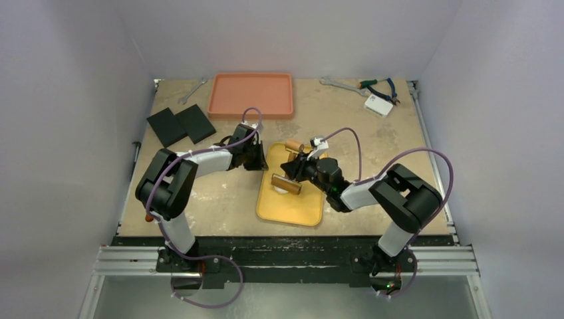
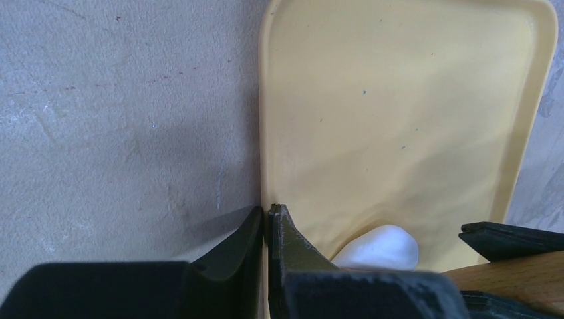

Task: Roll out the dumpling wrappers from the dough
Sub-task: Flatten out the dough on the work surface.

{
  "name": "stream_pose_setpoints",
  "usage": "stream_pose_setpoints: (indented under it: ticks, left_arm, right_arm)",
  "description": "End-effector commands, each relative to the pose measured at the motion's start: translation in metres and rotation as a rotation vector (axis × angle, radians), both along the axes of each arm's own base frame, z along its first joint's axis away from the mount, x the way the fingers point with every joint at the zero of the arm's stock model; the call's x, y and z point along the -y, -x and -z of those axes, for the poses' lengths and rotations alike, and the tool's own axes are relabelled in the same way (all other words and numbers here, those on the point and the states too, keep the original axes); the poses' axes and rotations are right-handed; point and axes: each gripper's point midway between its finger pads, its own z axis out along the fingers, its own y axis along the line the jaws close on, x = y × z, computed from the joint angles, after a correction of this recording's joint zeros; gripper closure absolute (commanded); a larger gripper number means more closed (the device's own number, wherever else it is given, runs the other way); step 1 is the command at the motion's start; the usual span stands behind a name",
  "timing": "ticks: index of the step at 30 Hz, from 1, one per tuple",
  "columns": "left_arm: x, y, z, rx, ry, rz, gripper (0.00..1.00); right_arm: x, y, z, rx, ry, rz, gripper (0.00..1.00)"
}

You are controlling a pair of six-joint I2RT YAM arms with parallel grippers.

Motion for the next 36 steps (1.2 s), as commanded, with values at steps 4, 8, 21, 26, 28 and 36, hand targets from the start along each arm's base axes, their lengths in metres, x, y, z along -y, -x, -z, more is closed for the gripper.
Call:
stream_pose_setpoints:
  ticks: [4,8,21,26,28,36]
  left_arm:
    - [-0.006,0.011,0.002,-0.028,-0.022,0.017,1.0]
    - [-0.007,0.011,0.004,-0.031,-0.024,0.015,1.0]
    - [-0.007,0.01,0.001,-0.025,-0.024,0.016,1.0]
    - [-0.006,0.01,0.003,-0.029,-0.022,0.017,1.0]
    - [-0.006,0.01,0.003,-0.028,-0.023,0.017,1.0]
    - [-0.007,0.01,0.003,-0.029,-0.025,0.016,1.0]
  right_arm:
    - [0.015,0.05,0.089,-0.166,0.186,-0.036,1.0]
    - [0.016,0.056,0.092,-0.181,0.181,-0.041,1.0]
    - [0.033,0.006,0.057,-0.077,0.224,0.023,1.0]
    - [0.017,0.037,0.08,-0.142,0.184,-0.031,1.0]
    - [0.01,0.049,0.086,-0.159,0.17,-0.056,1.0]
    - [0.011,0.055,0.085,-0.17,0.173,-0.053,1.0]
